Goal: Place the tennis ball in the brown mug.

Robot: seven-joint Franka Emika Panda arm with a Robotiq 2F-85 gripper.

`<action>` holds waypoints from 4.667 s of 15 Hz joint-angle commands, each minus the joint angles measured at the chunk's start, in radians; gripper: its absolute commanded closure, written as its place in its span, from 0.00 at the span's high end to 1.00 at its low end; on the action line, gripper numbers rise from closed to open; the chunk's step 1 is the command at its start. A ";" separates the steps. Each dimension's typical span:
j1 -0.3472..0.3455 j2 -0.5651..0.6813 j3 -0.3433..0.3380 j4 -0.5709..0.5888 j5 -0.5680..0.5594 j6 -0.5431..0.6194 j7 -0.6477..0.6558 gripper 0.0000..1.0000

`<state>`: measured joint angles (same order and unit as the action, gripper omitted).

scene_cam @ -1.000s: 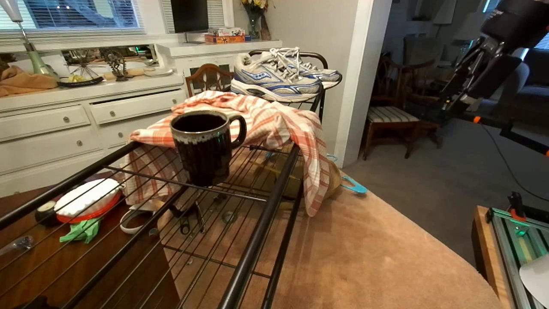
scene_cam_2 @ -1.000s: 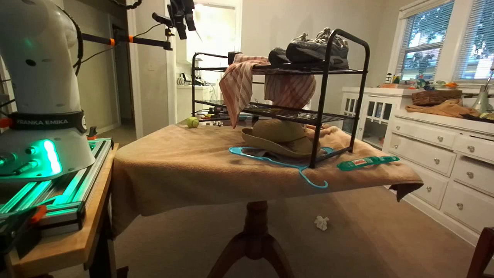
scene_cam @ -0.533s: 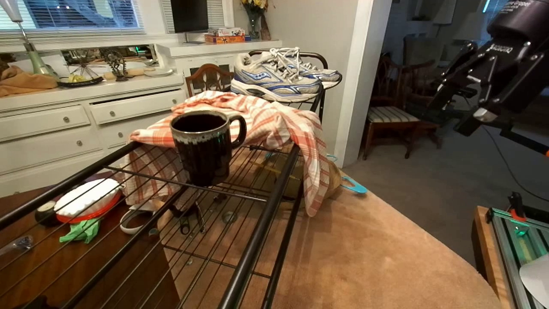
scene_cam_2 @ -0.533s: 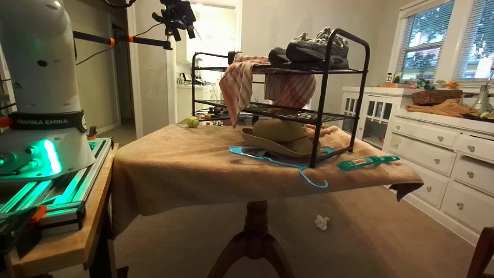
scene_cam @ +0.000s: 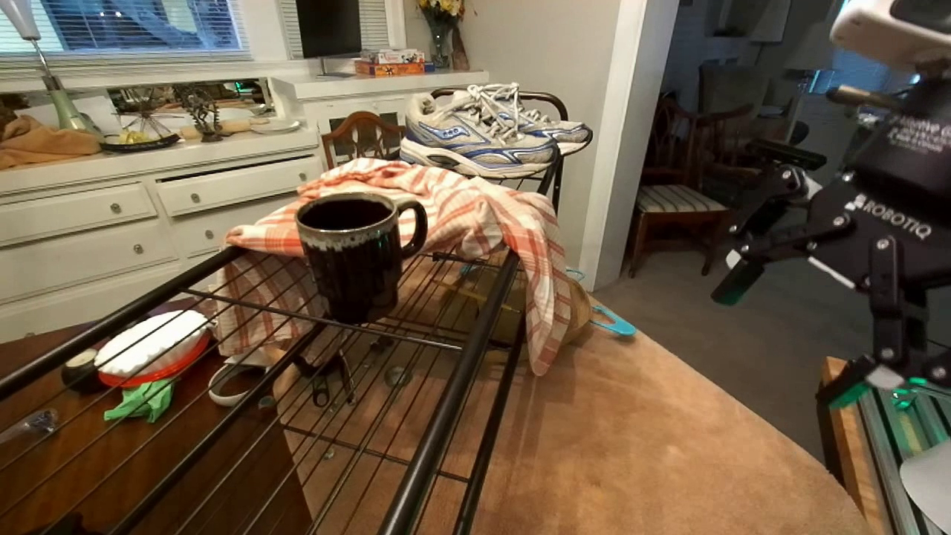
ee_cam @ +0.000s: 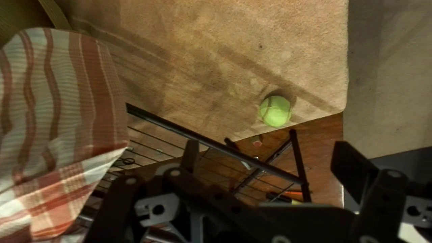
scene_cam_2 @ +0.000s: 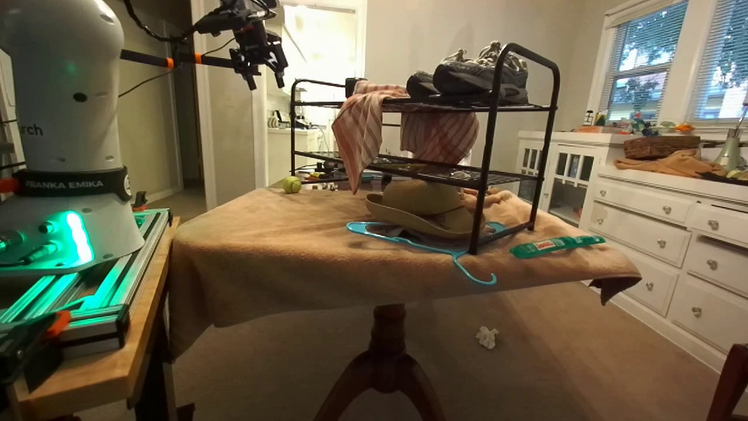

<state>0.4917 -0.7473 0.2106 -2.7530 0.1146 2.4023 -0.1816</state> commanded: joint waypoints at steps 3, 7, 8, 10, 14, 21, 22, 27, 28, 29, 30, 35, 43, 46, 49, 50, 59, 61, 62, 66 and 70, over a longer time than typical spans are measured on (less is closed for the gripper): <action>0.037 0.234 0.092 0.001 -0.018 0.204 0.007 1.00; -0.003 0.385 0.176 -0.003 -0.084 0.374 0.078 1.00; -0.009 0.418 0.190 -0.003 -0.099 0.406 0.098 1.00; -0.032 0.482 0.225 -0.004 -0.142 0.479 0.149 1.00; -0.206 0.533 0.379 -0.004 -0.342 0.563 0.378 1.00; -0.212 0.528 0.386 -0.001 -0.334 0.535 0.378 1.00; -0.212 0.528 0.386 -0.001 -0.334 0.535 0.378 1.00; -0.280 0.586 0.431 0.023 -0.382 0.612 0.449 1.00; -0.304 0.601 0.448 0.028 -0.394 0.633 0.470 1.00; -0.329 0.612 0.466 0.031 -0.405 0.648 0.488 1.00; -0.353 0.632 0.483 0.036 -0.419 0.670 0.504 1.00; -0.454 0.711 0.562 0.076 -0.514 0.702 0.553 1.00; -0.472 0.819 0.550 0.175 -0.755 0.650 0.674 1.00; -0.444 0.869 0.498 0.213 -0.866 0.626 0.746 1.00; -0.396 0.927 0.419 0.262 -1.010 0.604 0.847 1.00; -0.375 0.954 0.392 0.285 -1.054 0.597 0.882 1.00; -0.146 1.199 0.183 0.513 -1.356 0.566 1.169 1.00; -0.123 1.219 0.161 0.535 -1.372 0.560 1.184 1.00; -0.111 1.225 0.148 0.545 -1.382 0.554 1.192 1.00; -0.079 1.244 0.113 0.570 -1.406 0.548 1.213 1.00; -0.058 1.258 0.087 0.587 -1.416 0.548 1.234 1.00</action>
<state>0.3985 0.4859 0.3247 -2.1967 -1.2607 2.9755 0.9965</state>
